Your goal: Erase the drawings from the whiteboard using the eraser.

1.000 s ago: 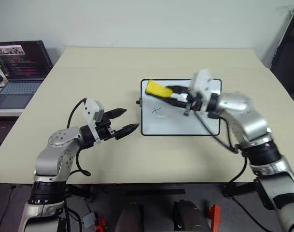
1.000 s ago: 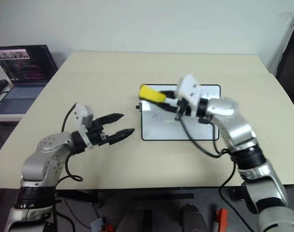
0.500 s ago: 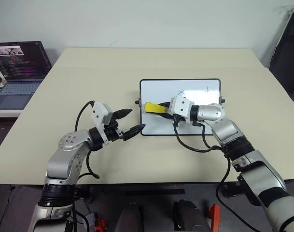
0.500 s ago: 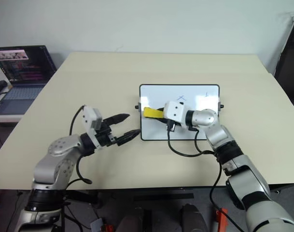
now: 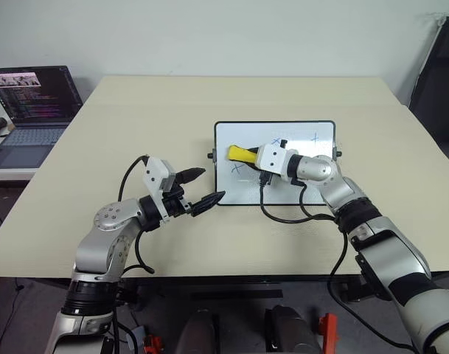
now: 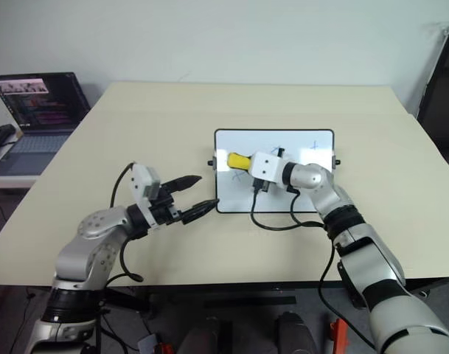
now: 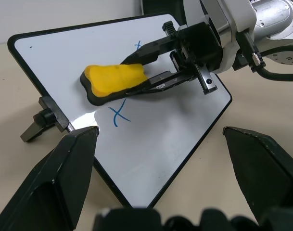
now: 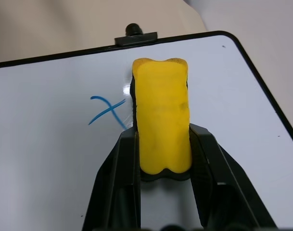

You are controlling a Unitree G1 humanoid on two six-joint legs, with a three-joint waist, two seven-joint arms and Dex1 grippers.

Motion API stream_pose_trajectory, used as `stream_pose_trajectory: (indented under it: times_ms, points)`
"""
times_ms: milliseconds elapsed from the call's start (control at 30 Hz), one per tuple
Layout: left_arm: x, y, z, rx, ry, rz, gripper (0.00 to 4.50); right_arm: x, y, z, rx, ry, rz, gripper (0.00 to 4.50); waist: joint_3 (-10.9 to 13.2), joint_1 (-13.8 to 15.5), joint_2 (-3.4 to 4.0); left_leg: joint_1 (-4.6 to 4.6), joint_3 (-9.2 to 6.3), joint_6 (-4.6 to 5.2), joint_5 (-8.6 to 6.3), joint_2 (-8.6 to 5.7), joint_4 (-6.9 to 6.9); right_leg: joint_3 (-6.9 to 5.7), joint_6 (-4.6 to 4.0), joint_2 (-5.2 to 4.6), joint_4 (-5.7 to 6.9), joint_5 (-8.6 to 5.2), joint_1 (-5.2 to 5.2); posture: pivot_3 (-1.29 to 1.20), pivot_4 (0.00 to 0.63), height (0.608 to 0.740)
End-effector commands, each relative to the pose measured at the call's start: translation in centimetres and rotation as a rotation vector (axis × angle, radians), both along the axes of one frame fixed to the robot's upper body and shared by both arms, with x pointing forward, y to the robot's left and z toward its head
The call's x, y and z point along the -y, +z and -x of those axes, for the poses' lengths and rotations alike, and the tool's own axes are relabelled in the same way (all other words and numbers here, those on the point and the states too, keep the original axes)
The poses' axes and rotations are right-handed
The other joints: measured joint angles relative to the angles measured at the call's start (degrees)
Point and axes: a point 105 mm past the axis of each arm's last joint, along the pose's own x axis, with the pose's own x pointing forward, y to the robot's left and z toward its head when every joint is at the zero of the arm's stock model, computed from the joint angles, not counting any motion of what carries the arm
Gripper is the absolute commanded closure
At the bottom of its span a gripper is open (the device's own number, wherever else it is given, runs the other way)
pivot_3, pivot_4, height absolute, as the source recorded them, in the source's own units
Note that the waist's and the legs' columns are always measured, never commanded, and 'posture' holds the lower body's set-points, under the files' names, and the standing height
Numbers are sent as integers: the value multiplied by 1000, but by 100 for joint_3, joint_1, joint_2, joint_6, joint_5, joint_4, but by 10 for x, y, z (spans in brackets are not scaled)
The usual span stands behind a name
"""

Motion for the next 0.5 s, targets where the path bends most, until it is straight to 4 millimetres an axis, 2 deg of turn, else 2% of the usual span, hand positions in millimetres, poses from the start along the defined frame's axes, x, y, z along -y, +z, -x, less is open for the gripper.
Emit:
stream_pose_trajectory:
  times_ms: [33, 200, 300, 433, 500]
  points:
    - [-1, 12, 3, 53, -7, 9, 0, 8, -37, 8, -117, 4, 97, 3503, -1, -5, -1, 3, 0, 2, 1, 0, -1, 0, -1, 1, 4, -1, 1, 0, 150, 740]
    - [-1, 12, 1, 56, -5, 7, 0, 3, -67, 31, -273, 88, 155, 3503, -5, -33, -3, 13, 0, 4, 2, 2, -1, 2, -5, 3, 16, -6, 3, 0, 150, 740]
    - [0, 14, 0, 59, -3, 8, 0, 2, -71, 35, -304, 95, 150, 3503, -5, -58, -3, 25, -1, 4, 2, 3, -2, 1, -3, 3, 17, -9, 15, 0, 150, 740]
    - [-4, 16, -2, 66, 4, 9, 0, 2, -59, 23, -220, 45, 118, 3503, -4, -67, -3, 84, -7, 4, 2, 3, -5, -4, -30, 4, 8, -39, 77, 0, 150, 740]
    - [-5, 17, -3, 69, 4, 7, 0, 4, -40, 9, -149, -17, 65, 3503, -4, -83, -3, 89, -8, 5, 2, 3, -4, -4, -31, 3, 7, -40, 81, 0, 150, 740]
